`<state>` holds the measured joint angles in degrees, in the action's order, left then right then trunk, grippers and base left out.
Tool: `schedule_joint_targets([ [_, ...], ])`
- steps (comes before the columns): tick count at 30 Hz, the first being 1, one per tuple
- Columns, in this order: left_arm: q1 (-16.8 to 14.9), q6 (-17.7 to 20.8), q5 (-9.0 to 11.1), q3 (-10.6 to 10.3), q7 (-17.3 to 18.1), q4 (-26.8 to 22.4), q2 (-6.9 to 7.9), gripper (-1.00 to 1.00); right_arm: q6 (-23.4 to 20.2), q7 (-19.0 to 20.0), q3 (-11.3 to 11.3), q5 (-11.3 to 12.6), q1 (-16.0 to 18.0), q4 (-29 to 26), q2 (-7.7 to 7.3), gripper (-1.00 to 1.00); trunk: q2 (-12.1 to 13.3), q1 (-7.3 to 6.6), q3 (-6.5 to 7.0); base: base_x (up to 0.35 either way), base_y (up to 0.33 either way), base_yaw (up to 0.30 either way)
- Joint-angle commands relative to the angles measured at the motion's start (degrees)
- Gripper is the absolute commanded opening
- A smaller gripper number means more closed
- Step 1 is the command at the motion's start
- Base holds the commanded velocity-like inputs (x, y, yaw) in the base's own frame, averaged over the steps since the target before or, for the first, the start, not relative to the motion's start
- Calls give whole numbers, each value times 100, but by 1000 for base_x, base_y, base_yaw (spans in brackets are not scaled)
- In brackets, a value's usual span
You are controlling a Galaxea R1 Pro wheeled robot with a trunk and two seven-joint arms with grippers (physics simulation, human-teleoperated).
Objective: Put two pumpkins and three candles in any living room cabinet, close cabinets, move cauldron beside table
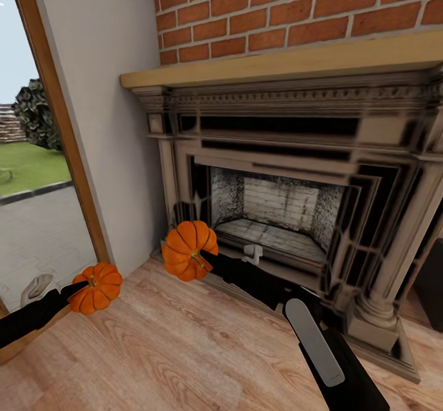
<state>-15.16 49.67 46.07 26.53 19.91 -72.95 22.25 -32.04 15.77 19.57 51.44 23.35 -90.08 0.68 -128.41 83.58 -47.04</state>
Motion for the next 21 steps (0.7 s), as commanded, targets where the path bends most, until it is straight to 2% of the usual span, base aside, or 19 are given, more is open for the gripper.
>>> schedule_joint_targets([
  [1, -5, 34, -10, 10, 22, 0, -1, -100, -31, 5, -4, 24, 3, -1, 3, -100, 39, -24, 3, 0, 0, 0],
  [10, -5, 34, -18, 4, 14, 0, -1, -100, -38, -268, 3, 31, 3, -1, 3, -100, 400, -221, 79, 0, 0, 0],
  [21, -5, 34, -21, 2, 15, 0, -1, -100, -47, -318, 3, 32, 3, -1, 3, -100, 841, -463, 172, 0, 0, 0],
])
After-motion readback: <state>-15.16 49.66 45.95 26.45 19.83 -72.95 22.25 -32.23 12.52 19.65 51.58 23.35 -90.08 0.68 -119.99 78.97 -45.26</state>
